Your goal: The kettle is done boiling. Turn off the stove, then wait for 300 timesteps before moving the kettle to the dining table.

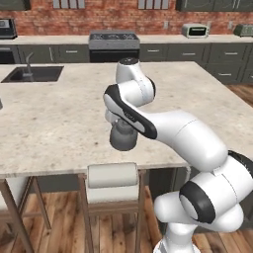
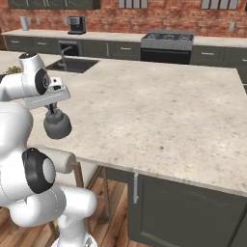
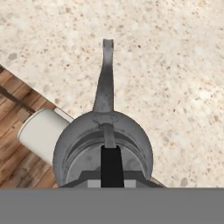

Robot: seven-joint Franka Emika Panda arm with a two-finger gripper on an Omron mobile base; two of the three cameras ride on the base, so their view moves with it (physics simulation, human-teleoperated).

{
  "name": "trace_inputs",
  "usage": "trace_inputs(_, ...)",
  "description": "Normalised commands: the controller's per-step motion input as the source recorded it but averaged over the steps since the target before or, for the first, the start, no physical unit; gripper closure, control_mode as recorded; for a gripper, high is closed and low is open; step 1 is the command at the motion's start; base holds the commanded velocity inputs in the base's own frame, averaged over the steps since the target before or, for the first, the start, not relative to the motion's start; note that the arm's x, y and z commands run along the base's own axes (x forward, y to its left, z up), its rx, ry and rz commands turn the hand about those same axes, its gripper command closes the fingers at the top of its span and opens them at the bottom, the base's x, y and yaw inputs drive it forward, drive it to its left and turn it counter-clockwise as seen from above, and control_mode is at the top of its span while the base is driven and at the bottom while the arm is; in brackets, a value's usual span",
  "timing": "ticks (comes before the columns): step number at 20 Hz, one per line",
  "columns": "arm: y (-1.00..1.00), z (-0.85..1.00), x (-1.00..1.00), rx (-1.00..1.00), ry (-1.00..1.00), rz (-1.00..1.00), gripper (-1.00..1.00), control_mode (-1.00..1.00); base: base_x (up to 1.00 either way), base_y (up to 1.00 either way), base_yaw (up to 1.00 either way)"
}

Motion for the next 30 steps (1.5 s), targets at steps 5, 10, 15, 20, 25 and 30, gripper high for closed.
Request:
trace_inputs(5,0.00,0.00,0.00,0.00,0.00,0.00,1.00,1.00,0.19,0.17,-0.20)
trace_inputs(10,0.00,0.00,0.00,0.00,0.00,0.00,1.00,1.00,0.00,0.00,0.00)
trace_inputs(15,0.00,0.00,0.04,0.00,0.00,0.00,1.00,-1.00,0.07,0.00,0.00)
trace_inputs(20,0.00,-0.03,0.19,0.00,0.01,0.00,1.00,-1.00,0.00,0.00,0.00)
trace_inputs(25,0.00,-0.09,0.28,0.00,0.01,0.00,1.00,-1.00,0.00,0.00,0.00)
trace_inputs(30,0.02,-0.10,0.31,0.00,0.03,0.00,1.00,-1.00,0.00,0.00,0.00)
